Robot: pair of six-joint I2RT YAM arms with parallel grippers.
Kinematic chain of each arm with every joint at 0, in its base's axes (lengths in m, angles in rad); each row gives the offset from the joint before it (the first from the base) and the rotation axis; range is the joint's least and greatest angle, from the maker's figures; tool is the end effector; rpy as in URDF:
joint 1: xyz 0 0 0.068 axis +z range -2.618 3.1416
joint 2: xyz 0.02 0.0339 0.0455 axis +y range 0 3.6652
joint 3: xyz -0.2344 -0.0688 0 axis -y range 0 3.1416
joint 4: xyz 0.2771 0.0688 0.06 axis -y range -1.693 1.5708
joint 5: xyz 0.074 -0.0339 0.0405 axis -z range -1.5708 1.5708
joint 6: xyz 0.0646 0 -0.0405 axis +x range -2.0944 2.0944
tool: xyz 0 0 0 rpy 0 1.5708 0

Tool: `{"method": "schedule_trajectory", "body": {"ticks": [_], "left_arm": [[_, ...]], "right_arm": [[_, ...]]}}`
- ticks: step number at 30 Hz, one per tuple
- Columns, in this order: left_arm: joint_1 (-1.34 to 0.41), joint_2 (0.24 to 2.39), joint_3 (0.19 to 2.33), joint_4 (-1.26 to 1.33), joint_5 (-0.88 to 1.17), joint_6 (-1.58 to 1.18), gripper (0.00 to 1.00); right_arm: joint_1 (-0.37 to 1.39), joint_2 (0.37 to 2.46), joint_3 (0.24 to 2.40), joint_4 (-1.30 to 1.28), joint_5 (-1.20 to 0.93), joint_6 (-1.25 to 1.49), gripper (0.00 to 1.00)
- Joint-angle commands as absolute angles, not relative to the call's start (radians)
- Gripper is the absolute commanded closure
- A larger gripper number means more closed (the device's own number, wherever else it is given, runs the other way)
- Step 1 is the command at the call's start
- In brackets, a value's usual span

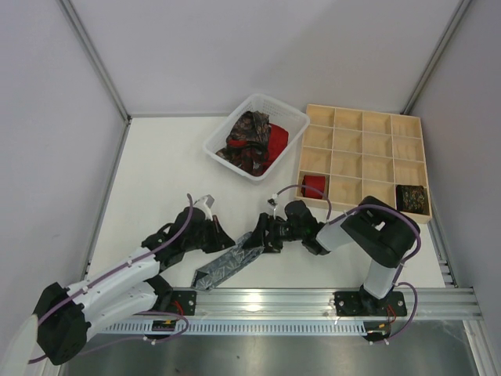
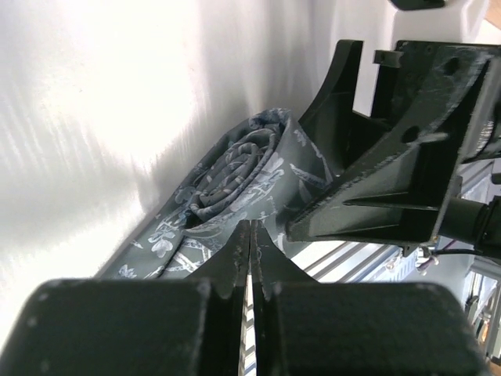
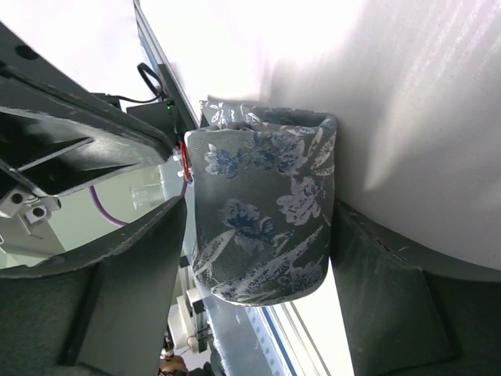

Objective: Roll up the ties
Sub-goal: Roll the tie

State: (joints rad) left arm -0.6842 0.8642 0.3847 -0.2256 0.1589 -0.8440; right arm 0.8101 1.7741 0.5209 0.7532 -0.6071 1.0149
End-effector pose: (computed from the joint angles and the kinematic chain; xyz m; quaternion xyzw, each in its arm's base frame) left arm 0.1844 -0.1636 0.1279 -0.0390 0.9047 -0.3413 0.2520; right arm 0.1955 0.2589 0.0377 -0.0678 0.8320 0.5424 0.0945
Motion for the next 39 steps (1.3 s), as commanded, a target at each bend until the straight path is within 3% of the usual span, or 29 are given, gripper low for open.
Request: {"method": "schedule_trajectory", "body": {"ticks": [1,8,24,30,33,34,38,39], "left_arm": [[-0.681,0.876,0.408,-0.259,0.129,-0.821,0.98],[-0.68,0.926,0.356,-0.193,0.107,-0.834,1.0],[-0.681,0.966,0.33,-0.149,0.112,-0.83,0.99],[-0.68,0.963,0.321,-0.144,0.114,-0.834,1.0],[-0.68,0.96,0.328,-0.155,0.109,-0.83,1.0],[-0.68,0.96,0.328,-0.153,0.11,-0.83,1.0],[-0.68,0.963,0.331,-0.152,0.11,-0.83,1.0],[-0.68,0.962,0.331,-0.152,0.11,-0.83,0.99]], "right_arm": [[0.804,1.796,0.535,0.712,-0.595,0.973,0.23],[0.818,1.832,0.561,0.71,-0.604,0.969,0.18],[0.847,1.937,0.623,0.726,-0.572,0.973,0.22],[0.848,1.979,0.629,0.759,-0.575,0.996,0.3],[0.845,1.994,0.632,0.77,-0.597,0.986,0.43],[0.845,1.997,0.634,0.779,-0.604,0.985,0.52],[0.838,2.011,0.655,0.77,-0.627,0.962,0.55],[0.836,2.014,0.657,0.772,-0.629,0.959,0.6]]}}
